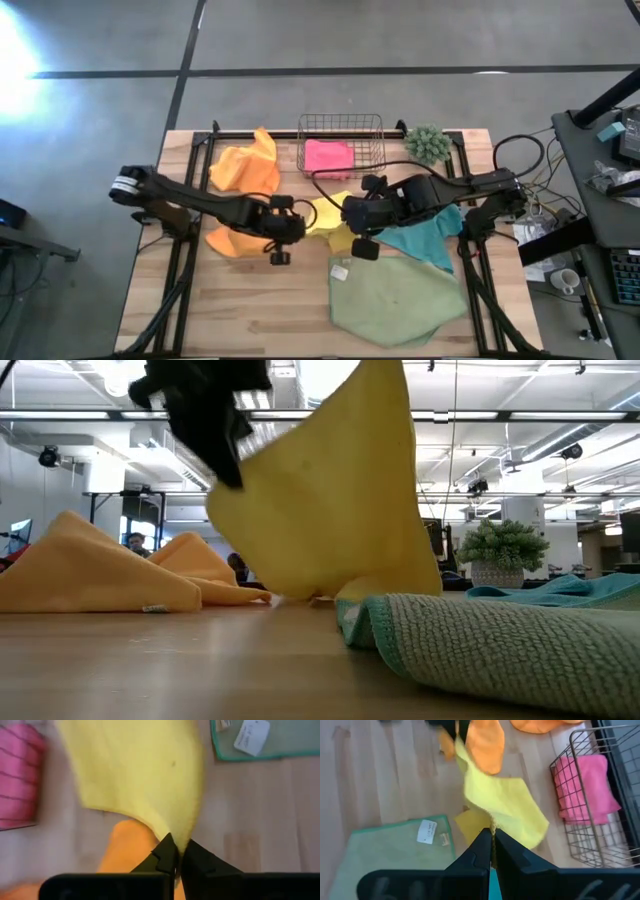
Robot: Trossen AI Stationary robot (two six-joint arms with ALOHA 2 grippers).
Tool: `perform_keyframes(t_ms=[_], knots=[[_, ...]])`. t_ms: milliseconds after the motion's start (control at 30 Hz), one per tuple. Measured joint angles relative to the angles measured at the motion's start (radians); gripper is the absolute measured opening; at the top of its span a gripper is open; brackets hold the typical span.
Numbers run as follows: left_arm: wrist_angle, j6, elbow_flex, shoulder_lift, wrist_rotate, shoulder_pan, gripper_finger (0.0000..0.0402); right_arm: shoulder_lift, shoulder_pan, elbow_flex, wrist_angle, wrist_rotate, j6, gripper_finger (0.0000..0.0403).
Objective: Fold microfiber towels
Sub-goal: Fold the yellow microfiber cloth
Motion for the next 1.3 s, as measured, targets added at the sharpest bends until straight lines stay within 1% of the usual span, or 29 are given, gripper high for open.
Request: perform_keyframes(t_ms=[167, 333, 500, 567, 700, 767, 867, 1000, 1133, 1200, 1300], knots=[[-0.238, 0.029, 0.16, -0.097, -0.066, 0.015, 0.0, 0.0, -0.001, 0.0, -0.001, 0.028, 0.0, 0.0008], [-0.355, 0.036, 0.323, -0.162, -0.08, 0.015, 0.0, -0.001, 0.024, 0.021, 0.004, 0.028, 0.039, 0.0008], [-0.415, 0.127, 0.481, -0.174, -0.085, 0.017, 0.0, -0.001, 0.044, 0.089, 0.002, 0.081, 0.026, 0.0008], [-0.453, 0.169, 0.549, -0.169, -0.087, 0.021, 0.0, -0.001, 0.044, 0.133, -0.011, 0.086, 0.012, 0.0008], [-0.549, 0.208, 0.678, -0.137, -0.087, 0.023, 0.0, -0.001, 0.042, 0.239, -0.066, 0.129, -0.007, 0.0008], [-0.606, 0.208, 0.733, -0.118, -0.074, 0.023, 0.0, -0.001, 0.042, 0.301, -0.096, 0.13, -0.006, 0.0008], [-0.705, 0.206, 0.806, -0.097, -0.014, 0.023, 0.0, -0.003, 0.047, 0.374, -0.101, 0.129, 0.004, 0.0008], [-0.816, 0.204, 0.891, -0.067, 0.075, 0.019, 0.0, -0.017, 0.059, 0.378, -0.065, 0.121, -0.015, 0.0008], [-0.817, 0.217, 0.965, -0.067, 0.123, 0.018, 0.0, -0.025, 0.06, 0.379, -0.055, 0.13, -0.027, 0.0008], [-0.815, 0.219, 1.007, -0.064, 0.128, 0.019, 0.0, -0.03, 0.06, 0.38, -0.056, 0.132, -0.03, 0.0008], [-0.816, 0.203, 1.036, -0.063, 0.137, 0.019, 0.0, -0.031, 0.063, 0.381, -0.055, 0.127, -0.028, 0.0008]])
